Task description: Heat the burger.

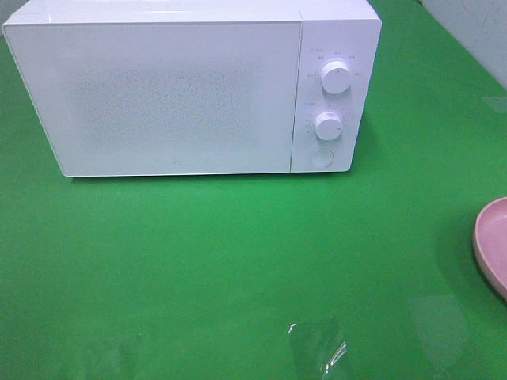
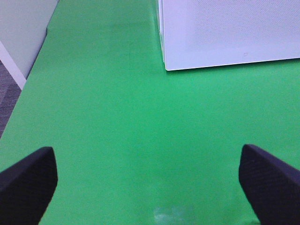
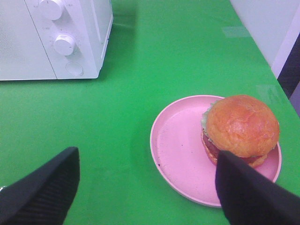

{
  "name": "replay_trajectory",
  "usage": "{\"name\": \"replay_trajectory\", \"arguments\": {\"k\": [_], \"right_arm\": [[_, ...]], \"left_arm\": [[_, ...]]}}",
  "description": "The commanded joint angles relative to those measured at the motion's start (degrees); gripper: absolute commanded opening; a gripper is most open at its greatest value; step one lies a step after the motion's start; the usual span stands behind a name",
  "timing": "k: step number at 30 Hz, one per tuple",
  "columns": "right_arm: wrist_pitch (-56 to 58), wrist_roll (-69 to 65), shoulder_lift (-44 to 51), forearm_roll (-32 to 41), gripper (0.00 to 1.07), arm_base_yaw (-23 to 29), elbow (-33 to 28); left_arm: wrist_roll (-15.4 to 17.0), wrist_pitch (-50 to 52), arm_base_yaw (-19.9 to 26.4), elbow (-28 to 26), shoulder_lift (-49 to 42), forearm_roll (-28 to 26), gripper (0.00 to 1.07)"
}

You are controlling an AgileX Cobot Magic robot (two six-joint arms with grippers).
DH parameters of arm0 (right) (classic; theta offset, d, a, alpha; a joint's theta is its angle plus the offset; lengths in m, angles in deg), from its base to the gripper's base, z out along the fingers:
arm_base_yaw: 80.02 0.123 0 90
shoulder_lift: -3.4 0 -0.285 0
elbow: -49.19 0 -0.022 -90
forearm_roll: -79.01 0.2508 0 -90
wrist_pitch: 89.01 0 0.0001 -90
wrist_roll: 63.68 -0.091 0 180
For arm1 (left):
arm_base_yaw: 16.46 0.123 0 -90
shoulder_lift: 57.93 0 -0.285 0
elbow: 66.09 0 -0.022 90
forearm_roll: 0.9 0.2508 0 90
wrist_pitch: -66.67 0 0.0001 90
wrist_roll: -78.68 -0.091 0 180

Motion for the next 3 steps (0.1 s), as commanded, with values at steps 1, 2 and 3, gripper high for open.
{"name": "replay_trajectory", "arguments": {"k": [1,2,3], "right_arm": [[-0.57,0.23,1.43,0.29,0.76,-0.29,-0.11],[-0.57,0.23,1.43,0.29,0.76,-0.29,-0.11],[-0.57,0.23,1.43,0.29,0.76,-0.29,-0.11]], "left_arm": [[0.23,0.06,0.06,0.17,-0.46,0.11,0.98],[0.23,0.06,0.06,0.17,-0.46,0.11,0.98],[0.23,0.06,0.06,0.17,-0.46,0.11,0.98]]}}
